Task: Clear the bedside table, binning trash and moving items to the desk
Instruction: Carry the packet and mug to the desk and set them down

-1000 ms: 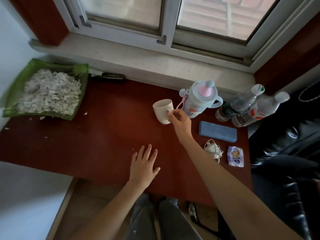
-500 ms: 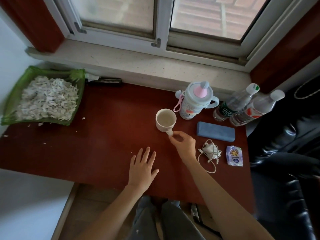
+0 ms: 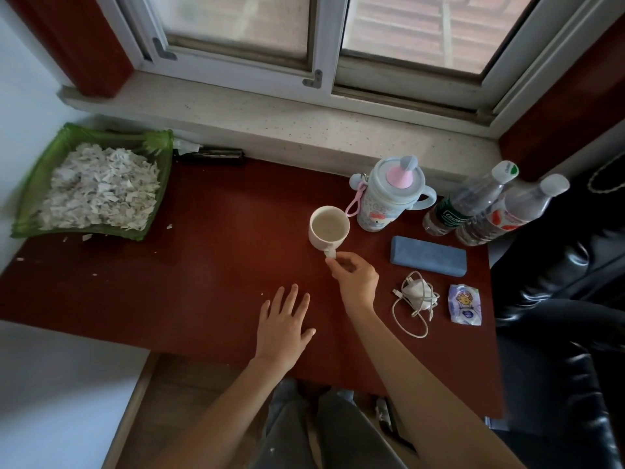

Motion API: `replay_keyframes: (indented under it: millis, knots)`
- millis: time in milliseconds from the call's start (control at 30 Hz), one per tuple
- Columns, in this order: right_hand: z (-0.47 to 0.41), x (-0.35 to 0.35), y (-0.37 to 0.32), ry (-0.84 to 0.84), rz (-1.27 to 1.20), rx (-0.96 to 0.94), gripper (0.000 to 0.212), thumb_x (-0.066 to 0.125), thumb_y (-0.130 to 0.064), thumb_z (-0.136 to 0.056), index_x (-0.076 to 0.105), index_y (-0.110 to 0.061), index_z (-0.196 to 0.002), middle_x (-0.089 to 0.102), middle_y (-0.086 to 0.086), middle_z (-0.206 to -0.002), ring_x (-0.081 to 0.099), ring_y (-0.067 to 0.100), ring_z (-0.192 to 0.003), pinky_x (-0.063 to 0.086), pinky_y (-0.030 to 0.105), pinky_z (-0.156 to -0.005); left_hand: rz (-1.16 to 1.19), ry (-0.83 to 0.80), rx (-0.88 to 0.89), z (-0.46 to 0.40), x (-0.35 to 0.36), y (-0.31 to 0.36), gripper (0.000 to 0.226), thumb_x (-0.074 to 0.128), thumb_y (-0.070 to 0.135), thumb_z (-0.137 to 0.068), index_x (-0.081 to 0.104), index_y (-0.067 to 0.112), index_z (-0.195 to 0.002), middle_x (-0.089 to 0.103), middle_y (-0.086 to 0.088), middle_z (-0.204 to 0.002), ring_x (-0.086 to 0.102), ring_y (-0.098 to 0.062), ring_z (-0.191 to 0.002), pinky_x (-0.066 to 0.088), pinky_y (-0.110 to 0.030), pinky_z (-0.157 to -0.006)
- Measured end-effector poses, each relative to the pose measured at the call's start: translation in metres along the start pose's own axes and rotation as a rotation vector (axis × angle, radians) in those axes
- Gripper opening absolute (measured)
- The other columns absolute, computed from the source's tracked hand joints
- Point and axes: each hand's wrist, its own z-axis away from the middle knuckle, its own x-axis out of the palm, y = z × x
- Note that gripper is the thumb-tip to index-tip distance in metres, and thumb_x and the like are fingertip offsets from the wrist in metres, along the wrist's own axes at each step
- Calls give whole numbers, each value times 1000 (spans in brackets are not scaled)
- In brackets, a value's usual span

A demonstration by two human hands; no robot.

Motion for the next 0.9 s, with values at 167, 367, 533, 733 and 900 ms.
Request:
replay_keyframes:
  millis: [167,367,533,733,900]
  knots:
    - [-18,13,-14,-18,15,-25,11,76,-29,-76,72,-22,-83,71,-7,-72,69,9,-69,59,38,-73,11,-22,3,0,-2,1,67,40,54,-92,15,28,-149,6,-2,-160,5,-26,-147,15,-46,-117]
    - [-41,28,-30,-26,53,-52,9,76,-28,-76,69,-23,-79,70,-8,-70,69,11,-67,59,38,-73,12,-40,-4,1,-5,2,67,38,54,-93,11,29,-149,2,-1,-160,1,-25,-147,12,-45,-118]
    - [-57,34,-36,2,34,-39,9,76,-26,-76,69,-22,-79,69,-8,-72,69,12,-66,59,39,-72,20,-52,-7,0,-4,1,67,37,54,-93,9,29,-149,1,-1,-160,0,-25,-147,11,-45,-119]
    - [-66,36,-38,-11,13,-23,10,77,-25,-75,68,-28,-77,70,-8,-75,70,12,-69,60,39,-72,22,-50,-8,0,-3,1,67,38,54,-93,10,29,-149,1,-1,-160,0,-25,-147,11,-45,-119]
    - [-72,37,-38,-8,25,-32,13,76,-27,-76,71,-20,-86,70,-8,-76,69,10,-71,60,39,-74,20,-57,-6,1,-3,0,68,38,54,-93,9,30,-149,0,-1,-160,-1,-25,-147,10,-46,-119]
